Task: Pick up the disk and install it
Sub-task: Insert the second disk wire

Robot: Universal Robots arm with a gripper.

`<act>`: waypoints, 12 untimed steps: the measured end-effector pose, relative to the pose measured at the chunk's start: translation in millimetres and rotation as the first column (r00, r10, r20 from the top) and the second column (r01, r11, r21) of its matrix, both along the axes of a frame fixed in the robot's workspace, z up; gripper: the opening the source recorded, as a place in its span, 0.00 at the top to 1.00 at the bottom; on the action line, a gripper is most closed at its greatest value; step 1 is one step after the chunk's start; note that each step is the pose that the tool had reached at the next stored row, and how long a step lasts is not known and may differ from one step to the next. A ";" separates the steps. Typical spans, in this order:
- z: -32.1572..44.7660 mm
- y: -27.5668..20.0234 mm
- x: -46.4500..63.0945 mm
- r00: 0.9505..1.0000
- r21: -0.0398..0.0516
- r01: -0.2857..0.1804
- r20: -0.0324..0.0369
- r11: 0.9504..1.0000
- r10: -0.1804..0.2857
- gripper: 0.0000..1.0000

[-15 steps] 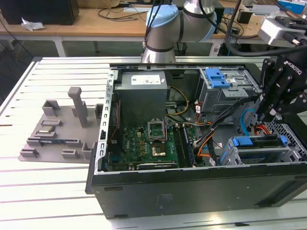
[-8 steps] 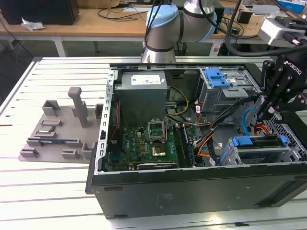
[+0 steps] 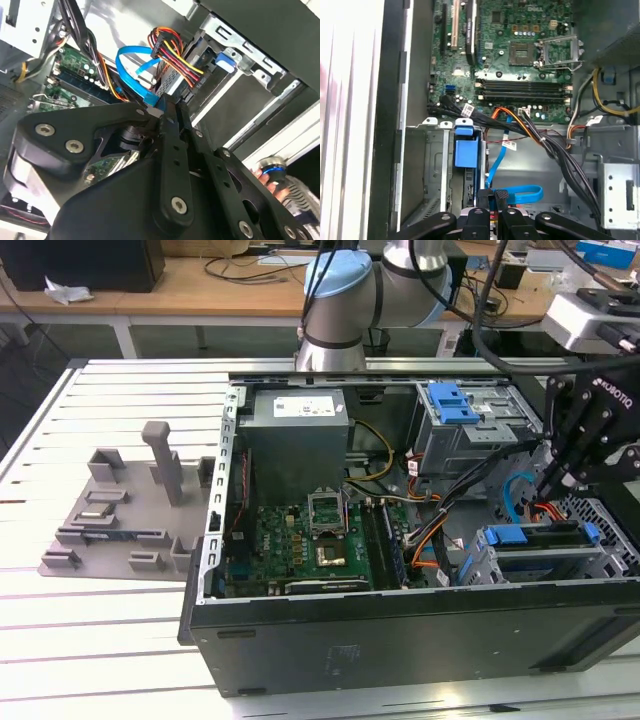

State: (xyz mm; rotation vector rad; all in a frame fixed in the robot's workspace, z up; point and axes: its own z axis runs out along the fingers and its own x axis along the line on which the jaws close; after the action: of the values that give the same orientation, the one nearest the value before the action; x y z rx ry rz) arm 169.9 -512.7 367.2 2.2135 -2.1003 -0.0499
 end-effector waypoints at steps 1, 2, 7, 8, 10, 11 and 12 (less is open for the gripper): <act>-1.1 -3.6 0.0 1.000 0.000 -0.002 0.000 1.000 0.002 0.84; -2.0 -6.1 0.0 1.000 0.000 -0.002 0.000 1.000 0.002 0.84; -9.0 -12.1 1.4 1.000 0.000 -0.018 0.000 1.000 0.018 0.84; -10.2 -12.1 2.3 1.000 0.000 -0.023 0.000 1.000 0.023 0.84; -11.3 -12.6 2.7 1.000 0.000 -0.026 0.000 1.000 0.026 0.84; -12.3 -13.1 2.9 1.000 0.000 -0.027 0.000 1.000 0.027 0.84; -13.1 -13.5 3.0 1.000 0.000 -0.028 0.000 1.000 0.028 0.84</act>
State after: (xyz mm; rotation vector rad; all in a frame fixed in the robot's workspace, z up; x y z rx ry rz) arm 172.9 -526.2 354.1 2.2423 -2.0685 -0.0483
